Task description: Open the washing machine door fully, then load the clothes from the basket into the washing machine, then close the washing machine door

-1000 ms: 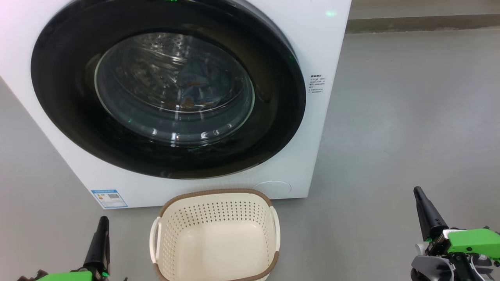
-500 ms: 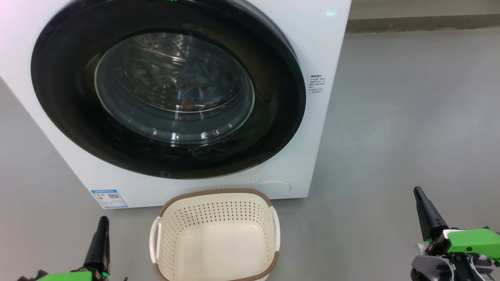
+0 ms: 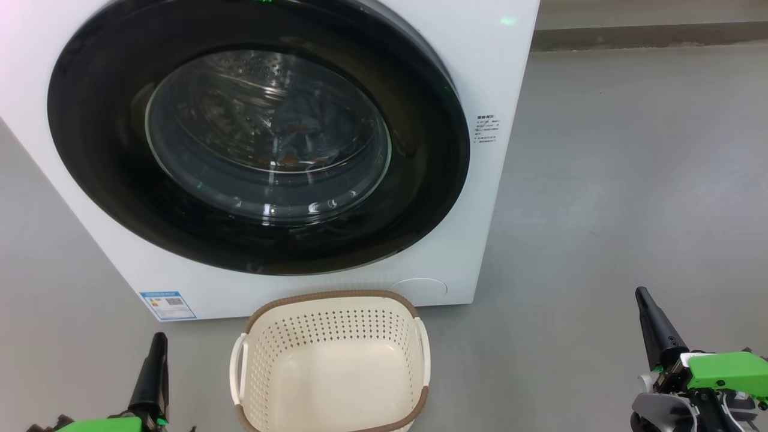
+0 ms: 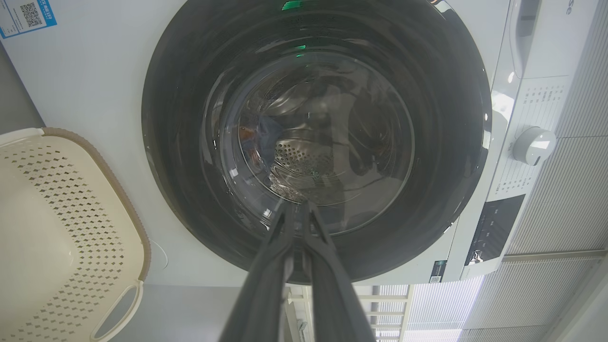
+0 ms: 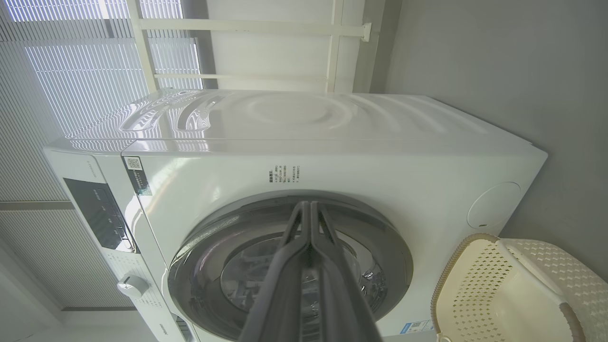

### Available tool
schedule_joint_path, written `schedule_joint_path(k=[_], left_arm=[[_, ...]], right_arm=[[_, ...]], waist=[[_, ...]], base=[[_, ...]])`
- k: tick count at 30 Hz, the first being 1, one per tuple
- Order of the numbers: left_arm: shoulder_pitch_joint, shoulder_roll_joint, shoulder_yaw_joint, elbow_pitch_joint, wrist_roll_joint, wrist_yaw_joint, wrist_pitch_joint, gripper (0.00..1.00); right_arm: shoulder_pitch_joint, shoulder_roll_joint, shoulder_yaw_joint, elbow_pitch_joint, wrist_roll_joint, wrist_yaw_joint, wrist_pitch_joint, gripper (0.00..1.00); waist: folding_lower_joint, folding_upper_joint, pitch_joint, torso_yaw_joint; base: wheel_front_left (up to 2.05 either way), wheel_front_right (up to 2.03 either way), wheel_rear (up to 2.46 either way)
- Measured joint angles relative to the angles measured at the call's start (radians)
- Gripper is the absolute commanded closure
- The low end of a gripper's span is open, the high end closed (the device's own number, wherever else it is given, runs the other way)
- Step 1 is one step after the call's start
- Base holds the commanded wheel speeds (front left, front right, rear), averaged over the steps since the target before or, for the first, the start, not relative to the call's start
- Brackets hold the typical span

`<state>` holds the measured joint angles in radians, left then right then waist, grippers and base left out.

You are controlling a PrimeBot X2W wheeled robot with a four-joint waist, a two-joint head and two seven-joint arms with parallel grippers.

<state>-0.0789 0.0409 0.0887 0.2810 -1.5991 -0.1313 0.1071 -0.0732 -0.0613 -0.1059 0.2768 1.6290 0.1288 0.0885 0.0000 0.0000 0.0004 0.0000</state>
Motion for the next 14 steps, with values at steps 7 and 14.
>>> schedule_joint_path(k=[7,14], left_arm=[[0.0,0.0,0.0,0.0,0.0,0.0,0.0,1.0],[0.0,0.0,0.0,0.0,0.0,0.0,0.0,1.0]], right_arm=[[0.0,0.0,-0.001,0.0,0.0,0.0,0.0,1.0],[0.0,0.001,-0.001,0.0,0.0,0.0,0.003,1.0]], waist=[[0.0,0.0,0.0,0.0],[0.0,0.0,0.0,0.0]], base=[[0.0,0.0,0.0],[0.0,0.0,0.0]])
